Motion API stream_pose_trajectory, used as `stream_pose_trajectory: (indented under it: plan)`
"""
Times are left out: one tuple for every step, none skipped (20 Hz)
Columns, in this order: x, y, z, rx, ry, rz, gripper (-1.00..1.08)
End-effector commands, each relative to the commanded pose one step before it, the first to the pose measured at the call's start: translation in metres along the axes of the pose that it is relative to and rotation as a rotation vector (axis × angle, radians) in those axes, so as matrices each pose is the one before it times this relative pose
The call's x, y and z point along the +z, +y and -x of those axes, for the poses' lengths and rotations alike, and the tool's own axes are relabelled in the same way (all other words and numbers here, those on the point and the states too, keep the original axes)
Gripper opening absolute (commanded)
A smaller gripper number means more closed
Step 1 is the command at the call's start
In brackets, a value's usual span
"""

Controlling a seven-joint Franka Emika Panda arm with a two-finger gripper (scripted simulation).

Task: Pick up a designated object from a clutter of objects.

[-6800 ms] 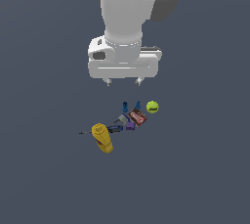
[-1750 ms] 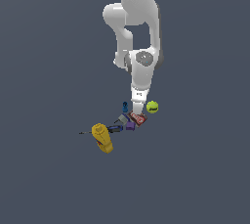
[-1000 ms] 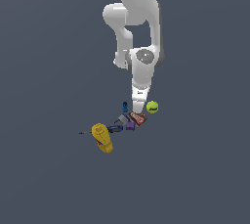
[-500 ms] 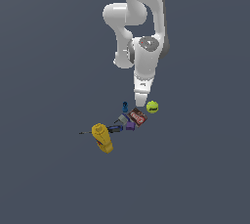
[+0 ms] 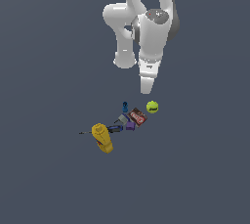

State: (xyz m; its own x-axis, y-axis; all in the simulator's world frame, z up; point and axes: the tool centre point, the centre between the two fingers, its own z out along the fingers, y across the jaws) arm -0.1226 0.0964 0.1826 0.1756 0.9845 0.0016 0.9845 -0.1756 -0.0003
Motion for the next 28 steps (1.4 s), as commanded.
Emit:
stream_pose_trajectory:
  plan:
    - [-0.02172,-0.00294,-0.00335,-0.00012,0.00051,-0.00069,-1.0]
    - [-0.00852,-0.00093,-0.00133,0.0,0.0,0.0,-1.0]
    - [-0.00855,-0.00094,-0.00134,-0.00027,0.00039,-0.00013,-1.0]
    - [-0.00855,-0.00092,-0.00132,0.0,0.0,0.0,-1.0]
    - [-0.00857,-0.00091,-0.00132,0.0,0.0,0.0,-1.0]
    - [-0.0086,-0.0009,-0.00131,0.0,0.0,0.0,-1.0]
    - [-0.00864,-0.00089,-0.00131,0.0,0.0,0.0,-1.0]
    - [-0.00869,-0.00088,-0.00132,0.0,0.0,0.0,-1.0]
    - [-0.00874,-0.00087,-0.00132,0.0,0.0,0.0,-1.0]
    - [-0.00879,-0.00086,-0.00132,0.0,0.0,0.0,-1.0]
    - [-0.00884,-0.00092,-0.00149,-0.0001,-0.00044,0.00019,-1.0]
    - [-0.00892,-0.00083,-0.00134,0.0,0.0,0.0,-1.0]
    - [-0.00898,-0.00082,-0.00135,0.0,0.0,0.0,-1.0]
    - [-0.00906,-0.0008,-0.00136,0.0,0.0,0.0,-1.0]
    - [-0.00912,-0.0008,-0.00144,0.00019,-0.00042,0.00017,-1.0]
    - [-0.00921,-0.00076,-0.0014,0.0,0.0,0.0,-1.0]
    - [-0.00928,-0.00075,-0.00148,0.00021,-0.00041,0.00017,-1.0]
    - [-0.00937,-0.0007,-0.00144,0.0,0.0,0.0,-1.0]
    - [-0.00934,-0.00066,-0.00145,0.0,0.0,0.0,-1.0]
    - [-0.00895,-0.00061,-0.00144,0.00026,-0.00038,0.00016,-1.0]
    - [-0.00854,-0.00054,-0.00135,0.0,0.0,0.0,-1.0]
    - [-0.0081,-0.00048,-0.00133,0.0003,-0.00036,0.00016,-1.0]
    - [-0.00768,-0.00041,-0.00125,0.0,0.0,0.0,-1.0]
    - [-0.00724,-0.00034,-0.0012,0.0,0.0,0.0,-1.0]
    - [-0.00677,-0.00026,-0.00114,0.0005,-0.00043,0.0002,-1.0]
    - [-0.00632,-0.00023,-0.00109,0.0,0.0,0.0,-1.0]
    - [-0.00585,-0.00019,-0.00102,0.0,0.0,0.0,-1.0]
    - [-0.00537,-0.00015,-0.00095,0.0,0.0,0.0,-1.0]
